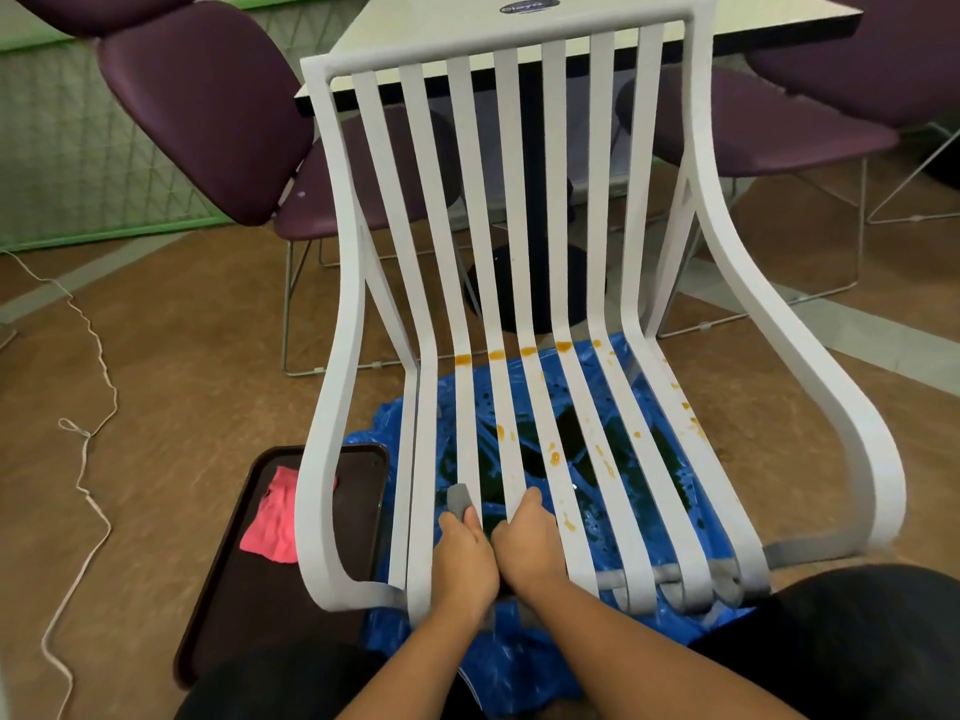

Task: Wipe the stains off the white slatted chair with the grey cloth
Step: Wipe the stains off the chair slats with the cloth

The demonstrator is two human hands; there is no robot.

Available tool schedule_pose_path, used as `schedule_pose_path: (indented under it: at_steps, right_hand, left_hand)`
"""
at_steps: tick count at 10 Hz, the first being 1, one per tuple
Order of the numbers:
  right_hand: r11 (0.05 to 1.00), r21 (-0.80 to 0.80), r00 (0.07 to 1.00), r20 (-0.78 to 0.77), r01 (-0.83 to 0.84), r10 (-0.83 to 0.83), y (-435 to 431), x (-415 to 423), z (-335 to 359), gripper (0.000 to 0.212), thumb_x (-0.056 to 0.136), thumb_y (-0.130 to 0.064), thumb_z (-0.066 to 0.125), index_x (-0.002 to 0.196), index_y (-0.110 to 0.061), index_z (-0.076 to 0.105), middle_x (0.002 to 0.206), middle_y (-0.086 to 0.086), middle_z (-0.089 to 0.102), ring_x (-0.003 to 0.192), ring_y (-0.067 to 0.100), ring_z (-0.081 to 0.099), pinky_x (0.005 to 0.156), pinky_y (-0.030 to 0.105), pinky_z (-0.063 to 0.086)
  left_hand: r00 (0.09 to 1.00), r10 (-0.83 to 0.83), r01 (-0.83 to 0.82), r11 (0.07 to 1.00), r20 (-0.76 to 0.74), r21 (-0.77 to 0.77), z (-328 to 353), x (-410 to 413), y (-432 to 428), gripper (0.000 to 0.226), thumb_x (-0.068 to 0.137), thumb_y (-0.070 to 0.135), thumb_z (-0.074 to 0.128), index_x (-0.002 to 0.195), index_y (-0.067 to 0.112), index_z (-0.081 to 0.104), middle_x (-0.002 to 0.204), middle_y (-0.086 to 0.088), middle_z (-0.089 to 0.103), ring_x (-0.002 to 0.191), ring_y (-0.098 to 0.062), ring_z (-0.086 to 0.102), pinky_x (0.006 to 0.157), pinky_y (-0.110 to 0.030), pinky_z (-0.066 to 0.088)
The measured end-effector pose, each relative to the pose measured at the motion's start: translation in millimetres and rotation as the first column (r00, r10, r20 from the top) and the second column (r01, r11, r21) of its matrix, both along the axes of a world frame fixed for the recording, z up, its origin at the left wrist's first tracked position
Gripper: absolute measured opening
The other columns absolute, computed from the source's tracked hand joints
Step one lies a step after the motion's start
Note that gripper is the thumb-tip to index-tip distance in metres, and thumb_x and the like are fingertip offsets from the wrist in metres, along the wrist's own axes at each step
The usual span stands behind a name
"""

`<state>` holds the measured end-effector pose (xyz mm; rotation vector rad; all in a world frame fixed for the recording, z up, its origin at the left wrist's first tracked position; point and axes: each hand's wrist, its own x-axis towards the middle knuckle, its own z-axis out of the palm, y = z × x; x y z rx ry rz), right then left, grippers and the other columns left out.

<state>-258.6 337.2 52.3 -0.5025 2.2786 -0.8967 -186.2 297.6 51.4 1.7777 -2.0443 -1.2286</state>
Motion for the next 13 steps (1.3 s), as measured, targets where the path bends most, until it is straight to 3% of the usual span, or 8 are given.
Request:
schedule_pose_path:
  at_steps: [2, 5, 7, 8, 9, 10, 11, 13]
  right_hand:
    - [1.0, -0.017, 1.0, 0.011, 0.004, -0.004, 0, 0, 0, 0.025, 0.091, -0.006, 0.053, 0.114, -0.01, 0.045, 0.085, 0.002, 0.061, 0.069, 0.013, 0.061, 0.049, 0.021, 0.043]
    - [1.0, -0.024, 0.999, 0.033, 0.002, -0.001, 2, 2, -2, 0.02, 0.092, -0.009, 0.052, 0.108, -0.018, 0.044, 0.086, -0.001, 0.062, 0.073, 0.014, 0.064, 0.061, 0.032, 0.058]
    - [1.0, 0.016, 1.0, -0.002, -0.001, 0.001, 0, 1, -4, 0.019, 0.094, -0.01, 0.052, 0.11, -0.018, 0.043, 0.082, -0.001, 0.06, 0.066, 0.01, 0.06, 0.048, 0.02, 0.044]
    - [0.999, 0.037, 1.0, -0.005, 0.015, -0.014, -1, 2, -7, 0.018, 0.095, -0.014, 0.054, 0.104, -0.021, 0.041, 0.082, 0.0, 0.061, 0.067, 0.013, 0.063, 0.056, 0.029, 0.056]
    - [0.998, 0.052, 1.0, -0.017, 0.022, -0.022, -3, 3, -9, 0.019, 0.094, -0.016, 0.055, 0.104, -0.023, 0.039, 0.085, 0.0, 0.063, 0.071, 0.015, 0.066, 0.063, 0.035, 0.061]
    - [0.998, 0.065, 0.999, -0.022, 0.026, -0.025, -4, 4, -9, 0.023, 0.095, -0.016, 0.054, 0.113, -0.02, 0.04, 0.088, 0.001, 0.064, 0.073, 0.015, 0.067, 0.063, 0.032, 0.06]
    - [0.995, 0.095, 0.999, -0.036, 0.023, -0.02, -6, 3, -8, 0.027, 0.096, -0.018, 0.055, 0.118, -0.021, 0.039, 0.093, 0.0, 0.065, 0.078, 0.015, 0.068, 0.069, 0.033, 0.061]
    - [0.993, 0.121, 1.0, -0.026, 0.008, -0.005, -6, -2, 0, 0.026, 0.099, -0.02, 0.055, 0.118, -0.022, 0.038, 0.106, -0.001, 0.065, 0.091, 0.014, 0.067, 0.082, 0.025, 0.057]
  left_hand:
    - [1.0, 0.002, -0.002, 1.0, -0.001, 0.005, 2, -6, -7, 0.031, 0.11, 0.037, 0.026, 0.104, 0.013, 0.044, 0.082, -0.001, 0.058, 0.07, -0.013, 0.055, 0.053, -0.026, 0.035]
    - [1.0, 0.004, -0.006, 0.999, 0.029, 0.052, -2, -45, -56, 0.031, 0.11, 0.036, 0.027, 0.111, 0.009, 0.042, 0.094, -0.009, 0.057, 0.08, -0.023, 0.053, 0.072, -0.037, 0.039]
    - [0.995, -0.006, 0.007, 1.0, 0.104, -0.008, -5, -79, -93, 0.033, 0.11, 0.034, 0.027, 0.116, 0.005, 0.042, 0.103, -0.018, 0.061, 0.082, -0.027, 0.052, 0.07, -0.038, 0.037]
    - [0.978, -0.121, 0.131, 0.99, 0.17, -0.053, -3, -89, -108, 0.029, 0.109, 0.021, 0.032, 0.128, 0.002, 0.043, 0.123, -0.019, 0.057, 0.092, -0.029, 0.056, 0.076, -0.039, 0.043]
    - [0.958, -0.183, 0.204, 0.976, 0.221, -0.076, -6, -101, -126, 0.041, 0.104, 0.008, 0.039, 0.144, 0.003, 0.039, 0.139, -0.02, 0.044, 0.117, -0.035, 0.056, 0.093, -0.037, 0.046]
    - [0.945, -0.172, 0.217, 0.966, 0.277, -0.142, -6, -115, -141, 0.051, 0.106, 0.01, 0.034, 0.155, 0.003, 0.022, 0.139, -0.021, 0.038, 0.114, -0.029, 0.057, 0.087, -0.031, 0.047]
    - [0.955, -0.185, 0.212, 0.972, 0.234, -0.097, -16, -129, -161, 0.045, 0.107, 0.016, 0.03, 0.149, 0.001, 0.033, 0.137, -0.022, 0.046, 0.113, -0.032, 0.055, 0.079, -0.031, 0.041]
    - [0.942, -0.17, 0.187, 0.982, 0.289, -0.03, -5, -153, -179, 0.05, 0.108, 0.021, 0.03, 0.154, 0.005, 0.022, 0.142, -0.018, 0.05, 0.123, -0.033, 0.052, 0.091, -0.029, 0.043]
